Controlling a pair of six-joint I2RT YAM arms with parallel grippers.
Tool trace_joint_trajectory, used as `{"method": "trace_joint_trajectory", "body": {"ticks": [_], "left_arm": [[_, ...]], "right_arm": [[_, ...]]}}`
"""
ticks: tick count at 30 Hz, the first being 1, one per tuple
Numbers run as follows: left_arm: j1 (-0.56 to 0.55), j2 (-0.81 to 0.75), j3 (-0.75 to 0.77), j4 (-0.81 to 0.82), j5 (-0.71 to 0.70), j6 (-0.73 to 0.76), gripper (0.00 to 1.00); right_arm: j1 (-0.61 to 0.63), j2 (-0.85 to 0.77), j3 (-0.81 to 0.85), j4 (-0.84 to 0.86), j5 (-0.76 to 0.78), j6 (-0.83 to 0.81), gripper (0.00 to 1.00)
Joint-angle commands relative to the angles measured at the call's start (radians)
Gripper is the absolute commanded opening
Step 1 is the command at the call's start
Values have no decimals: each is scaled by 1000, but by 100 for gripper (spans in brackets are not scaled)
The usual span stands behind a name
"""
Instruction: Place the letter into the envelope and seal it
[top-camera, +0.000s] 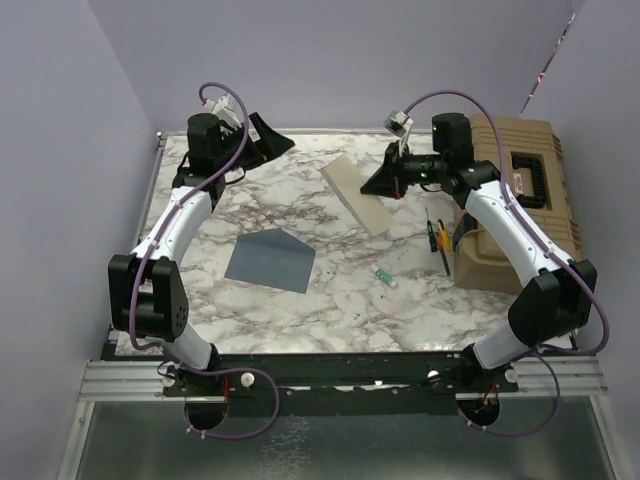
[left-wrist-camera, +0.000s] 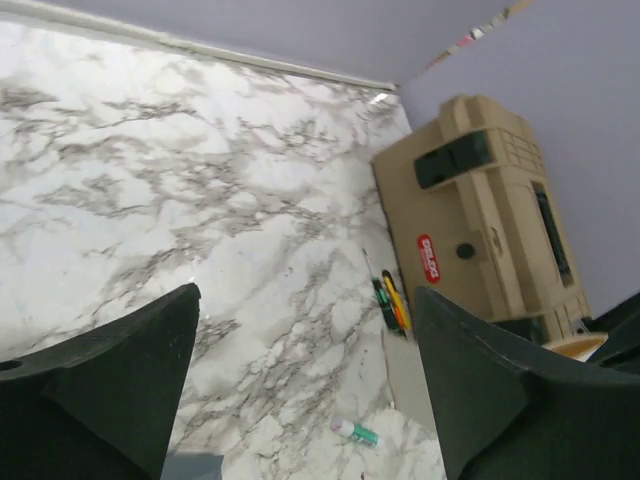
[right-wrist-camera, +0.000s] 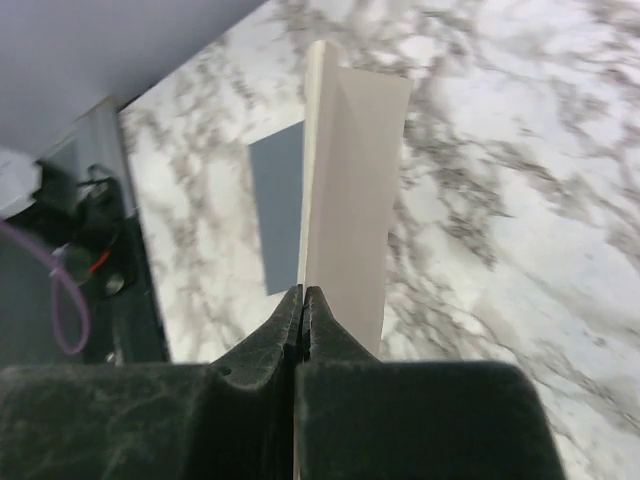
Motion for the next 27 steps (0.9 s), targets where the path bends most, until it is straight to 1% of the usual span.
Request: {"method": "trace_joint_trajectory", "body": {"ticks": [1, 2, 5, 8, 11, 17, 19, 21, 24, 27], "left_arm": [[-19, -3, -12, -122, -210, -62, 95], [-30, -9, -20, -103, -194, -78, 98], [-79, -48, -67, 0, -155, -126, 99], [-149, -95, -134, 142, -134, -199, 98], [-214, -114, -185, 289, -122, -260, 92], [-318, -75, -145, 337, -61, -255, 81], [-326, -76, -144, 338, -62, -259, 72], [-325, -91, -158, 338, -79, -269, 67], [-327, -120, -177, 339, -101, -293, 66], [-327, -130, -180, 360, -87, -343, 65]], "right_arm": [[-5, -19, -26, 189, 375, 192, 0], [-5, -19, -30, 214, 417, 227, 0], [-5, -30, -59, 303, 466, 357, 0], [-5, -52, -114, 409, 447, 485, 0], [-5, -78, -162, 503, 376, 591, 0], [-5, -110, -206, 670, 171, 799, 0], [-5, -116, -226, 749, 122, 879, 0], [-5, -129, -238, 785, 112, 926, 0], [-5, -143, -245, 792, 99, 959, 0], [-5, -150, -258, 801, 92, 1010, 0]]}}
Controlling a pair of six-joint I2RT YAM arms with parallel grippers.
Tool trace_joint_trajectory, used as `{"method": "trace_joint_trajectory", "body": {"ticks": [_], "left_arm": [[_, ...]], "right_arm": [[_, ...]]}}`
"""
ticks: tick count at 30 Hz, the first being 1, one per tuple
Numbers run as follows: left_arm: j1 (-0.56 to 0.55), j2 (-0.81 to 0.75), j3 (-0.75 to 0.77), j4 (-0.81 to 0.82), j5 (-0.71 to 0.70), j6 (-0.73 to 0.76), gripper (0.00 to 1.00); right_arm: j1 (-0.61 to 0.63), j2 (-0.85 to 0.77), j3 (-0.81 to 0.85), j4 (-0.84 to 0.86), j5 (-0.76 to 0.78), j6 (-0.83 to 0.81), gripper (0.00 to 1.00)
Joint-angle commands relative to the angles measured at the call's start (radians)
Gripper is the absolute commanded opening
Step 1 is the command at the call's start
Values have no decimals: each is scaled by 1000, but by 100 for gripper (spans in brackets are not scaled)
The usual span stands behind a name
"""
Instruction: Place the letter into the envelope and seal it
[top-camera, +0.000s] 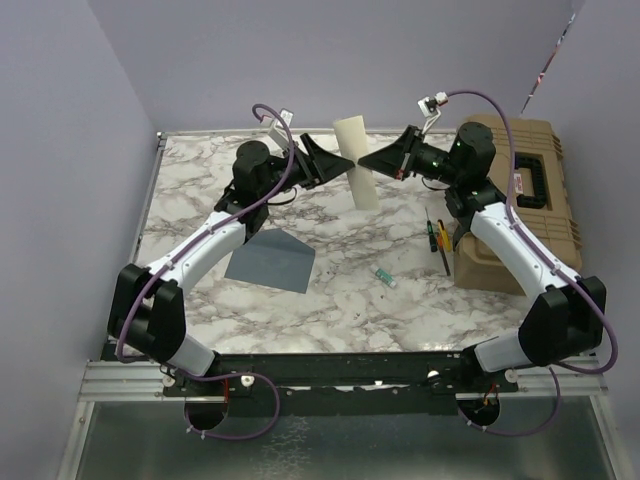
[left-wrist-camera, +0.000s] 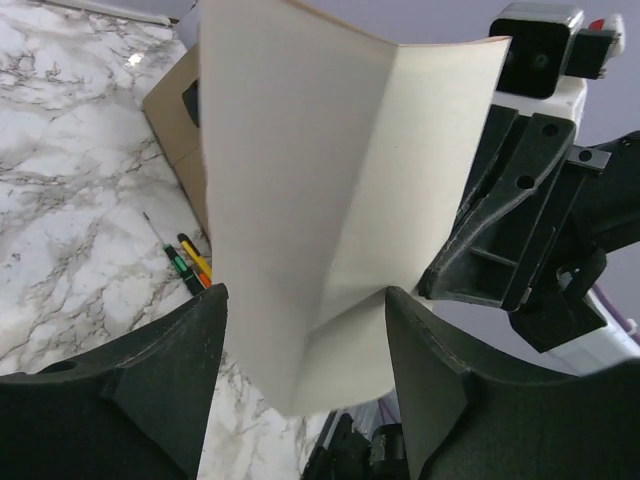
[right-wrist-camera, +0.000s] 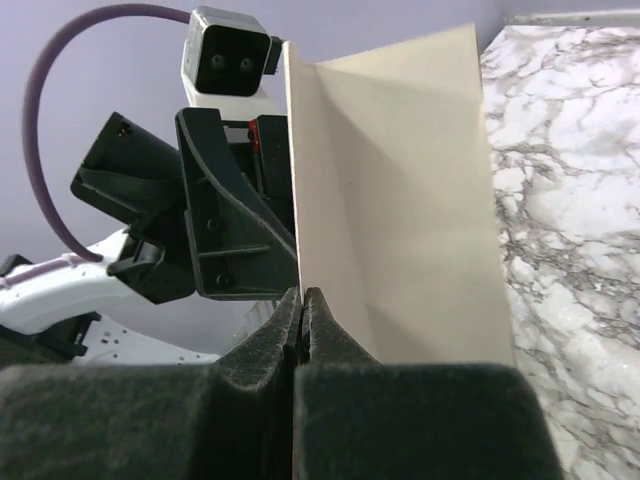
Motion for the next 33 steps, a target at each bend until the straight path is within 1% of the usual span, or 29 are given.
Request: {"method": "trace_joint_trajectory", "body": {"ticks": [1, 4, 7, 11, 15, 18, 22, 24, 25, 28, 29, 33], "left_arm": [[2, -46, -7, 63, 14, -89, 65], [2, -51, -18, 134, 34, -155, 65], [4, -71, -25, 145, 27, -142, 68], [4, -89, -28, 158, 44, -143, 71], [4, -99, -35, 169, 46, -140, 77], [4, -99, -38, 178, 45, -159, 78], [4, -85, -32, 227, 77, -210, 71], [4, -80, -19, 229, 97, -226, 68], [4, -81, -12, 229, 110, -227, 67], [5, -94, -14, 225, 115, -214, 61], [5, -96, -14, 223, 118, -208, 59], [5, -93, -12, 203, 130, -193, 43]], "right_arm": [[0, -37, -31, 91, -71, 145, 0], [-1, -35, -59, 144, -70, 252, 0], [0, -29, -71, 198, -82, 362, 0], [0, -21, -69, 185, -85, 423, 0], [0, -4, -104, 300, -114, 570, 0], [0, 15, -104, 311, -134, 620, 0], [-1, 37, -111, 316, -150, 641, 0], [1, 44, -106, 295, -157, 616, 0], [1, 48, -96, 269, -165, 589, 0], [1, 44, -52, 116, -155, 442, 0], [1, 43, -44, 91, -152, 411, 0], [1, 43, -24, 82, -161, 373, 0]]}}
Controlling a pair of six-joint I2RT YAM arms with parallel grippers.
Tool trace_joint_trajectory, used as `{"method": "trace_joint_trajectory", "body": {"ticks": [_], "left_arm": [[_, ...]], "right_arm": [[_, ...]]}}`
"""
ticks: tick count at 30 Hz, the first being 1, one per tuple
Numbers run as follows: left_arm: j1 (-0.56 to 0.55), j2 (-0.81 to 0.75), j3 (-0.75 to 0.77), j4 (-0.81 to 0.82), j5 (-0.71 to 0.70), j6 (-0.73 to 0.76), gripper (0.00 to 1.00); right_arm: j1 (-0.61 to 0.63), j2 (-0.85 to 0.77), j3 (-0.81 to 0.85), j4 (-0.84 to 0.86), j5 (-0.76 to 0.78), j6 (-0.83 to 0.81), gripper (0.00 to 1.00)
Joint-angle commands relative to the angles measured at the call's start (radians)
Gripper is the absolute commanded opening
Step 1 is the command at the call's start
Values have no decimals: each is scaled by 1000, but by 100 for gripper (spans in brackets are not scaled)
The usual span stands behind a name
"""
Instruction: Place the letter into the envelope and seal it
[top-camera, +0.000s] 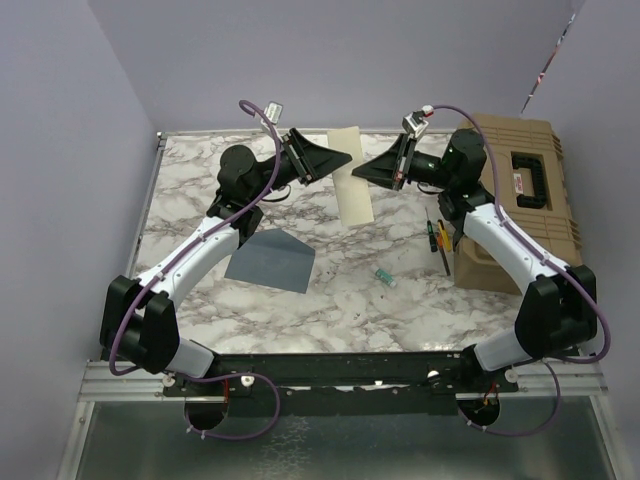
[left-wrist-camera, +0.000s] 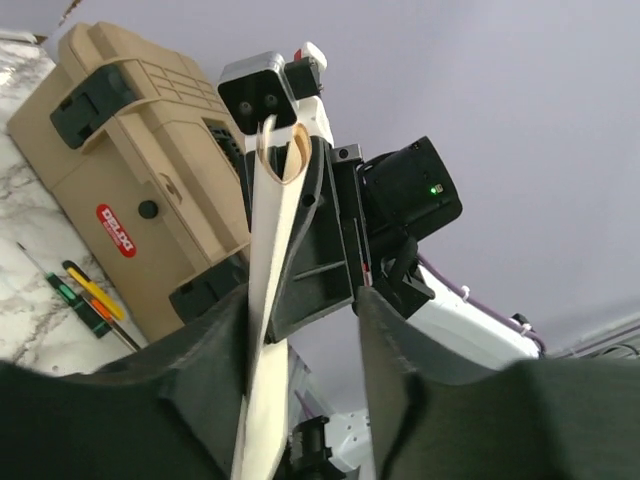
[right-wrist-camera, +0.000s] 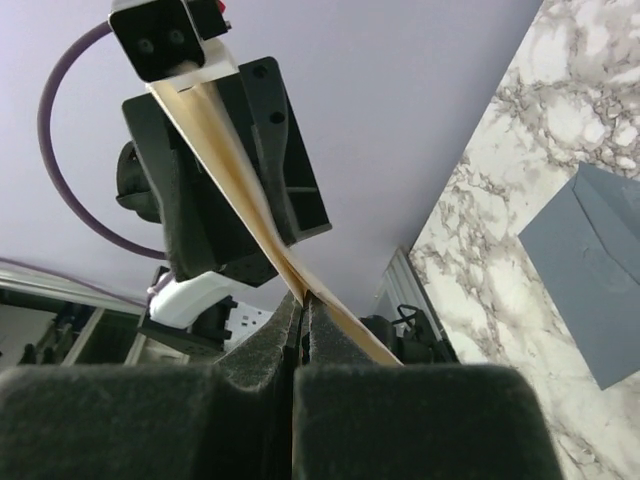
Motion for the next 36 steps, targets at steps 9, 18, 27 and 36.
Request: {"method": "trace_joint_trajectory", "body": {"ticks": [9, 18, 27, 36], "left_arm": [[4, -12, 59, -147, -8, 147, 6], [10, -18, 103, -202, -11, 164, 0], [11, -19, 147, -194, 66, 131, 0], [12, 10, 181, -96, 79, 45, 0]], "right_arm": [[3, 4, 86, -101, -66, -156, 1], [3, -119, 79, -215, -44, -471, 68], [6, -110, 20, -173, -25, -542, 88], [31, -40, -42, 209, -161, -239, 66]]}}
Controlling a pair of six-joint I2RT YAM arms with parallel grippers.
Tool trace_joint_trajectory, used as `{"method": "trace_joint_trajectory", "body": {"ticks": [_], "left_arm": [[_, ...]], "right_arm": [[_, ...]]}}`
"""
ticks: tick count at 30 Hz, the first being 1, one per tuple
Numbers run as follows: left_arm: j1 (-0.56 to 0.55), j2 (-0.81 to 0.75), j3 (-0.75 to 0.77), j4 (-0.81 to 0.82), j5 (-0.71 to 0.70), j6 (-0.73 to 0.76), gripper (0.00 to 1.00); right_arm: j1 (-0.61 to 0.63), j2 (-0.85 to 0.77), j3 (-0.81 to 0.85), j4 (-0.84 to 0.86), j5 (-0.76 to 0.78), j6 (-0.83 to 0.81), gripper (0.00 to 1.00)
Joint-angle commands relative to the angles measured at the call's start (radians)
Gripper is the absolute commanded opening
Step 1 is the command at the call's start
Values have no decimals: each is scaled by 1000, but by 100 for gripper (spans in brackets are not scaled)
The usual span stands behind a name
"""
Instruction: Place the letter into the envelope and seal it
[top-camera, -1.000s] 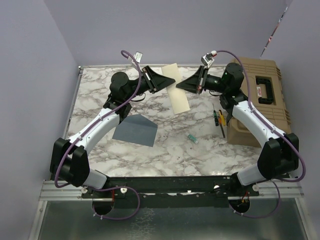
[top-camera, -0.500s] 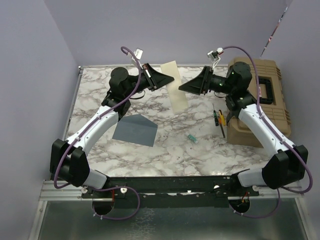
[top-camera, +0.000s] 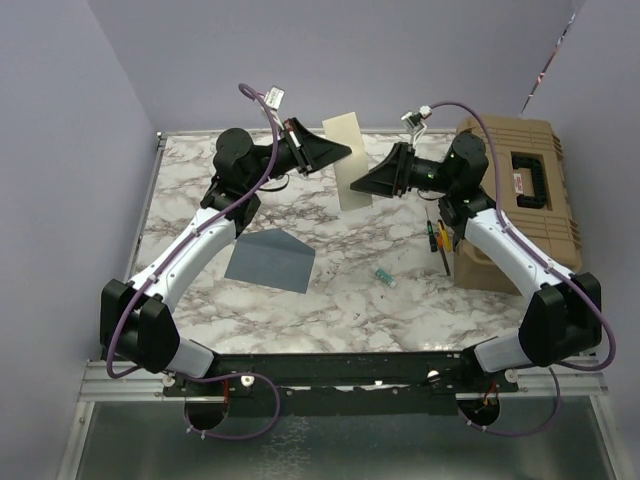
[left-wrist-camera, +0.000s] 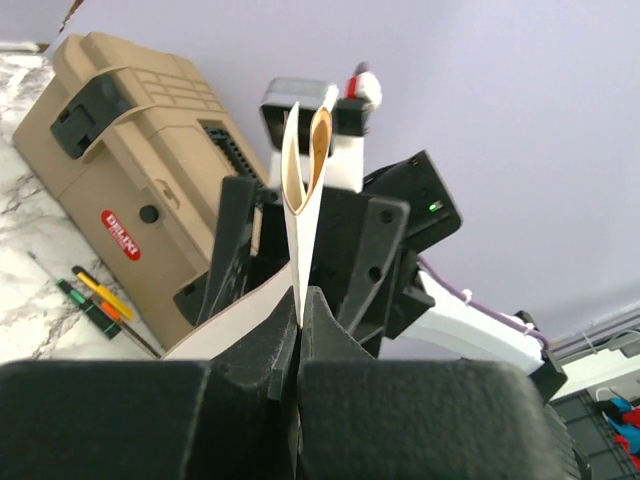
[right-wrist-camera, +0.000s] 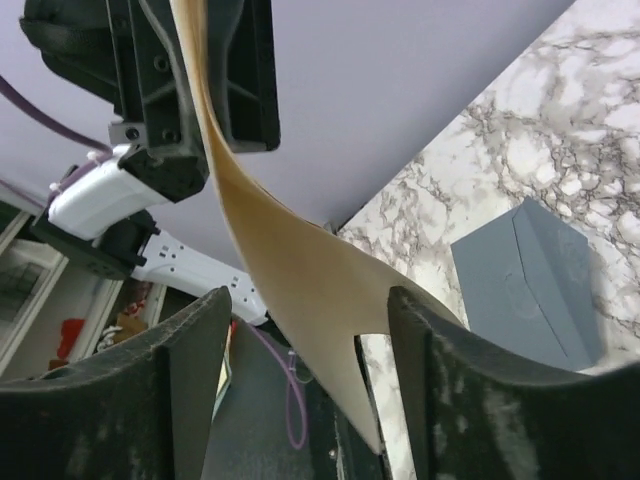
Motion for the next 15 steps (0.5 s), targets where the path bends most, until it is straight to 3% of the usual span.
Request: {"method": "trace_joint_trajectory", "body": {"ticks": [1, 4, 6, 9, 15], "left_arm": [[4, 10, 61, 73, 34, -43, 0], [4, 7, 66, 77, 33, -51, 0], [5, 6, 69, 78, 39, -56, 0], [14, 1, 68, 78, 39, -67, 0], [29, -16, 61, 71, 27, -75, 0]], "right_arm": [[8, 12, -51, 276, -93, 175, 62], [8, 13, -52, 272, -121, 156, 60], [8, 2, -41, 207, -115, 87, 73], [8, -32, 0, 0, -31, -84, 85], [8, -162, -17, -62, 208, -191, 88]]}}
